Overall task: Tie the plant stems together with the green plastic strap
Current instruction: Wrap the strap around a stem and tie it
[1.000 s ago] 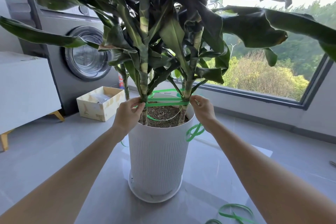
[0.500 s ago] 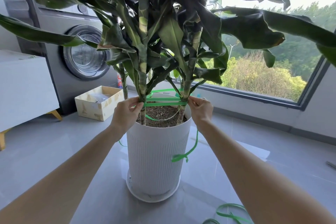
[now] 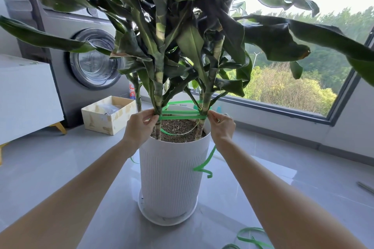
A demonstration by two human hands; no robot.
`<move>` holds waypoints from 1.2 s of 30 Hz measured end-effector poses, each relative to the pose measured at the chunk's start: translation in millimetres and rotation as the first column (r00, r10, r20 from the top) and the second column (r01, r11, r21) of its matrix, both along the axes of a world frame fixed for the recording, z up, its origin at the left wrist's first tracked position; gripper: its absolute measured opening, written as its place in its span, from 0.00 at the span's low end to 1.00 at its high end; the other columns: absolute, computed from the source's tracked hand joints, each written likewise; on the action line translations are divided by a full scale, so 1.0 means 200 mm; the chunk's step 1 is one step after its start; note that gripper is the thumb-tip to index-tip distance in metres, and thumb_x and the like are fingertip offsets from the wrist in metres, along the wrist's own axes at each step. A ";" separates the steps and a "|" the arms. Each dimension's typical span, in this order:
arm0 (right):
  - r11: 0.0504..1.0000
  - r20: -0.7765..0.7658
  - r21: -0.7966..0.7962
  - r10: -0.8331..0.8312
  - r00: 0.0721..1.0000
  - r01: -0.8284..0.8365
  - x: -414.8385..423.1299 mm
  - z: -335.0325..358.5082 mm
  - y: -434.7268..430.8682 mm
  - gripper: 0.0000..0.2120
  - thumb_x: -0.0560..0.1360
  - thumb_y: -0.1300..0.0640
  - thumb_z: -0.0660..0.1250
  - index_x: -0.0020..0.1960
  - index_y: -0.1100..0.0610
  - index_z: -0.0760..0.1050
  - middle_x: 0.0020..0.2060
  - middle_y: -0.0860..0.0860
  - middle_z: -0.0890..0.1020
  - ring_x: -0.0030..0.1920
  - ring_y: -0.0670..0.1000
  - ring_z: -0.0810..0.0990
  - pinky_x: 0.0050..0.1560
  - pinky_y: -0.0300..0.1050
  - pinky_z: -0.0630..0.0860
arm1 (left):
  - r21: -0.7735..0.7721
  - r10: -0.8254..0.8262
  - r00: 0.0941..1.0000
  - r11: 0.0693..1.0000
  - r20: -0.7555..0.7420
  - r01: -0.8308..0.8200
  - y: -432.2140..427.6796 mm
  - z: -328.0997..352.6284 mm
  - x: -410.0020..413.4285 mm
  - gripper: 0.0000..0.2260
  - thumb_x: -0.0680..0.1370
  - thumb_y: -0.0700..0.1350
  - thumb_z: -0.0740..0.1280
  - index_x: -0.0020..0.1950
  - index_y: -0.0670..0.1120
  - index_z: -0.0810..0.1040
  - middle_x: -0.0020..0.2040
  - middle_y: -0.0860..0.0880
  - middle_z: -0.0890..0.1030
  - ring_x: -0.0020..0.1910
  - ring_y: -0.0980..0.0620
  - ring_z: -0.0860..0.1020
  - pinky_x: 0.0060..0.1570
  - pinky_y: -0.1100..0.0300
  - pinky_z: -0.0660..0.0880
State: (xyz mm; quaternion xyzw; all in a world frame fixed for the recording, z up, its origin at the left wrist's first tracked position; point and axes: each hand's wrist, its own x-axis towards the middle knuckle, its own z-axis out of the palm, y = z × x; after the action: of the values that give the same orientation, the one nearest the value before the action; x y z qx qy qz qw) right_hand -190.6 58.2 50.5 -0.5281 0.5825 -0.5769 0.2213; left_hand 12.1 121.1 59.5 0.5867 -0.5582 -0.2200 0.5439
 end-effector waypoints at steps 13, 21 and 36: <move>0.998 -0.121 0.046 0.047 0.992 -0.042 -0.03 0.03 0.08 0.11 0.76 0.53 0.68 0.54 0.56 0.82 0.45 0.54 0.84 0.44 0.51 0.78 0.47 0.45 0.74 | 0.024 0.020 1.000 1.000 0.004 -0.020 0.01 0.02 -0.01 0.12 0.78 0.37 0.65 0.60 0.41 0.79 0.55 0.45 0.81 0.54 0.49 0.79 0.60 0.59 0.69; 0.941 -0.060 0.232 0.268 0.962 -0.248 -0.06 0.12 0.20 0.19 0.79 0.50 0.60 0.54 0.65 0.81 0.47 0.63 0.82 0.49 0.61 0.77 0.52 0.49 0.73 | 0.061 0.117 0.988 0.990 0.103 -0.123 0.04 0.03 -0.05 0.11 0.78 0.40 0.65 0.60 0.42 0.78 0.55 0.46 0.81 0.50 0.49 0.79 0.50 0.62 0.68; 0.892 -0.045 0.321 0.350 0.936 -0.319 -0.11 0.03 0.14 0.24 0.77 0.66 0.55 0.66 0.45 0.73 0.69 0.58 0.71 0.70 0.58 0.64 0.73 0.57 0.59 | 0.337 -0.364 0.906 0.898 0.215 0.281 0.08 0.01 -0.18 0.19 0.79 0.51 0.64 0.68 0.46 0.72 0.63 0.49 0.77 0.62 0.51 0.74 0.62 0.57 0.69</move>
State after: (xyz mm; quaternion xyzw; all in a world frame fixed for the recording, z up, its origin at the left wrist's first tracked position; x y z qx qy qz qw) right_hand -213.6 86.3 56.9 -0.6079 0.5763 -0.4043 0.3673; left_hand -23.8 137.4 60.5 0.5850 -0.6782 -0.3066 0.3222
